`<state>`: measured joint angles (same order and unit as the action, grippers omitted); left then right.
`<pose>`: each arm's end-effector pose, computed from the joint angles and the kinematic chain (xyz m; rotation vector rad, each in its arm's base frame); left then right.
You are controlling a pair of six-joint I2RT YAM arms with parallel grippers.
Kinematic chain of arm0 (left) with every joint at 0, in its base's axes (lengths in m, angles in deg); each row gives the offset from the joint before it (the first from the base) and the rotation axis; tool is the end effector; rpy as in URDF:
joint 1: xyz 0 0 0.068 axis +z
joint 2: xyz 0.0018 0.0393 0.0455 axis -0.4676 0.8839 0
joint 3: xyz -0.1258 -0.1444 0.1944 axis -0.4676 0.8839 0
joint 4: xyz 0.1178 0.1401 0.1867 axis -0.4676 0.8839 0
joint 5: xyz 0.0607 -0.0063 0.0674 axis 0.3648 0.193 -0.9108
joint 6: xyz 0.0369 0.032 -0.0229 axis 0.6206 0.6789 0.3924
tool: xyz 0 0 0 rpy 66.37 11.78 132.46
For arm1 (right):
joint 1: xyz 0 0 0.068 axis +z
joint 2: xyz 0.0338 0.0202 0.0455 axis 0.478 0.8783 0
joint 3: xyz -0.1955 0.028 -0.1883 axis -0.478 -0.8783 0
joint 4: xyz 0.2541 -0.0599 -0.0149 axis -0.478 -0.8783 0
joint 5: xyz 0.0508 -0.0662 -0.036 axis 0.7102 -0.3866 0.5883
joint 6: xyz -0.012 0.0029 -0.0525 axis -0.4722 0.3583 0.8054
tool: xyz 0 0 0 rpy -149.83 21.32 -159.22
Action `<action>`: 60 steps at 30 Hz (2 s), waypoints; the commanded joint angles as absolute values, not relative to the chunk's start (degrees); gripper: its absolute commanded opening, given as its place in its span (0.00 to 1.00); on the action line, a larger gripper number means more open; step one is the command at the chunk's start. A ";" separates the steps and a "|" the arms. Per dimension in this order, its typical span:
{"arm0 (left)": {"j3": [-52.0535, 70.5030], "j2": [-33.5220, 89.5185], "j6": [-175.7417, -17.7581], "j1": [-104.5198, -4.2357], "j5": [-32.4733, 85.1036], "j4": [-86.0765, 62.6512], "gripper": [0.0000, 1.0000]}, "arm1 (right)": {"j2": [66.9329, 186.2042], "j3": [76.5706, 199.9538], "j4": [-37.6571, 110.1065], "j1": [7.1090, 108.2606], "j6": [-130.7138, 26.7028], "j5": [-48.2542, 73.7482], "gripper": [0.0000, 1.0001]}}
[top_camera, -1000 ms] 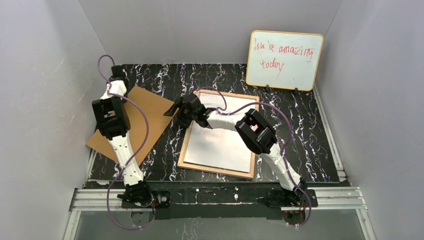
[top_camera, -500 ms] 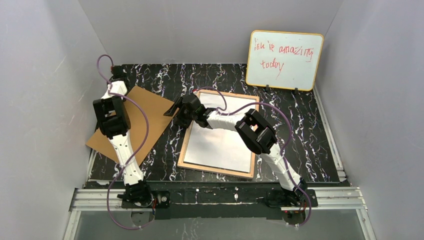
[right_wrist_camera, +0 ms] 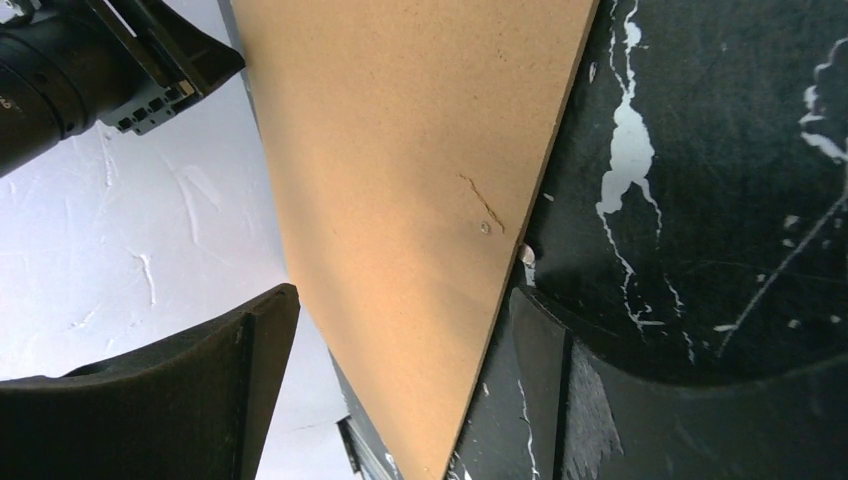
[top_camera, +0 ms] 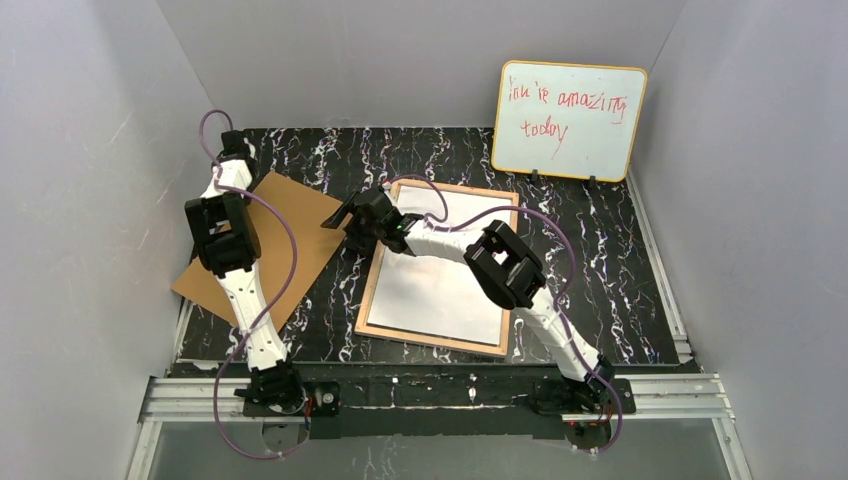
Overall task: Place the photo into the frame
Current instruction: Pick up the photo frame item at the center of the board.
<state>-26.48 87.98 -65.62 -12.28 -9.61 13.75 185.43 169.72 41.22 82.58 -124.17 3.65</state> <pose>0.4960 0.1555 0.1570 -0.1325 2.5076 0.8555 0.3278 0.4501 0.1487 0.5326 2.3235 1.2897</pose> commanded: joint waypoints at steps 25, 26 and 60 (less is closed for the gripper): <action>-24.44 99.77 -57.21 -12.11 9.20 38.86 0.40 | 182.15 165.99 78.16 83.77 -130.76 15.28 0.82; -24.44 99.77 -56.96 -12.19 9.33 39.09 0.40 | 181.94 166.09 78.58 83.83 -130.27 15.41 0.82; -17.52 93.42 -55.74 -14.48 14.18 41.93 0.37 | 175.64 157.23 77.63 84.14 -121.68 8.68 0.77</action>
